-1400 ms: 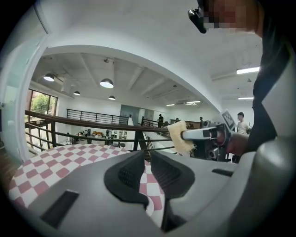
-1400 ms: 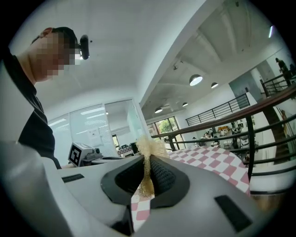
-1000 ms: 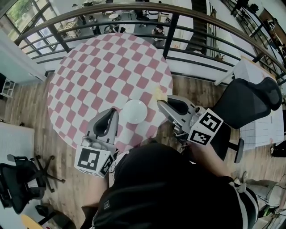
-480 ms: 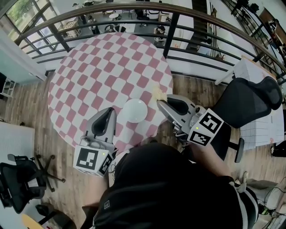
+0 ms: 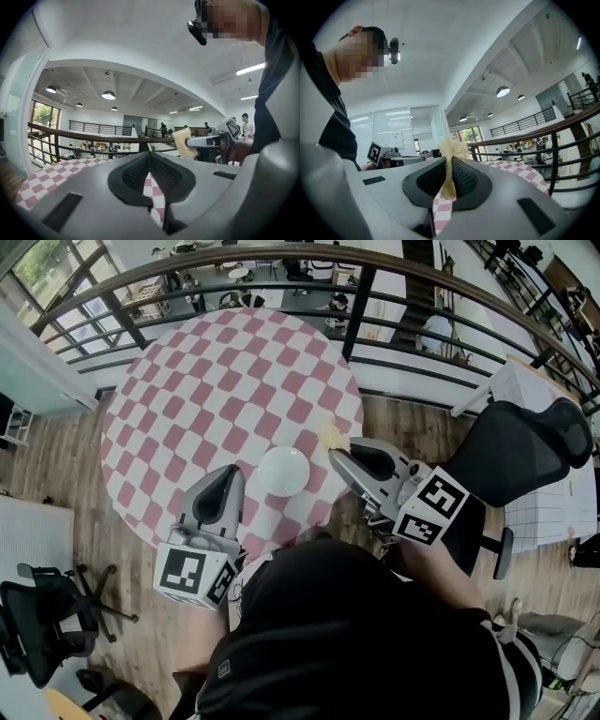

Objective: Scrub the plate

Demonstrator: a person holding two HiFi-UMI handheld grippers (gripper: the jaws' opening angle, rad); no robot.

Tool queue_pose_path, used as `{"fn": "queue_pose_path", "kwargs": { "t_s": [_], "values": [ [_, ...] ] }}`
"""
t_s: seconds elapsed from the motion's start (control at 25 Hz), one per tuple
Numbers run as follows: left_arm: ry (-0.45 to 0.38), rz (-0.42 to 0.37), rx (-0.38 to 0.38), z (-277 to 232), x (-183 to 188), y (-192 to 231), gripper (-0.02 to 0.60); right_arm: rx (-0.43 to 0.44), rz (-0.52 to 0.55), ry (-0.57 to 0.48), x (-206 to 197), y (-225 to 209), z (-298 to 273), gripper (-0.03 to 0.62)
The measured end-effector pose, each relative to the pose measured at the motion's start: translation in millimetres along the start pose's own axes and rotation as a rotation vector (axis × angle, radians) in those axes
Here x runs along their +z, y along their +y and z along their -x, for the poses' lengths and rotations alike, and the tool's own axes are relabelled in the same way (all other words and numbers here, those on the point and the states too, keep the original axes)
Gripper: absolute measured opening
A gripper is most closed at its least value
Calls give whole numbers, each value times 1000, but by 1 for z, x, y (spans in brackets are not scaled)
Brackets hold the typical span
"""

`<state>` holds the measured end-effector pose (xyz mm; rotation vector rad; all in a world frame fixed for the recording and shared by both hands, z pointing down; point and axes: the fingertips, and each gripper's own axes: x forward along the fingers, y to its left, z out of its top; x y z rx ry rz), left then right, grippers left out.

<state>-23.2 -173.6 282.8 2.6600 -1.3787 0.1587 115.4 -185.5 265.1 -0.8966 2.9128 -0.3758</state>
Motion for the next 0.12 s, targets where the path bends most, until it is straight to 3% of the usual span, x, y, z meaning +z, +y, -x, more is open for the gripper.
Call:
{"fn": "queue_pose_path", "kwargs": {
  "t_s": [0.12],
  "values": [
    [2, 4, -2, 0, 0, 0, 17, 1, 0, -1, 1, 0, 0, 41]
  ]
}}
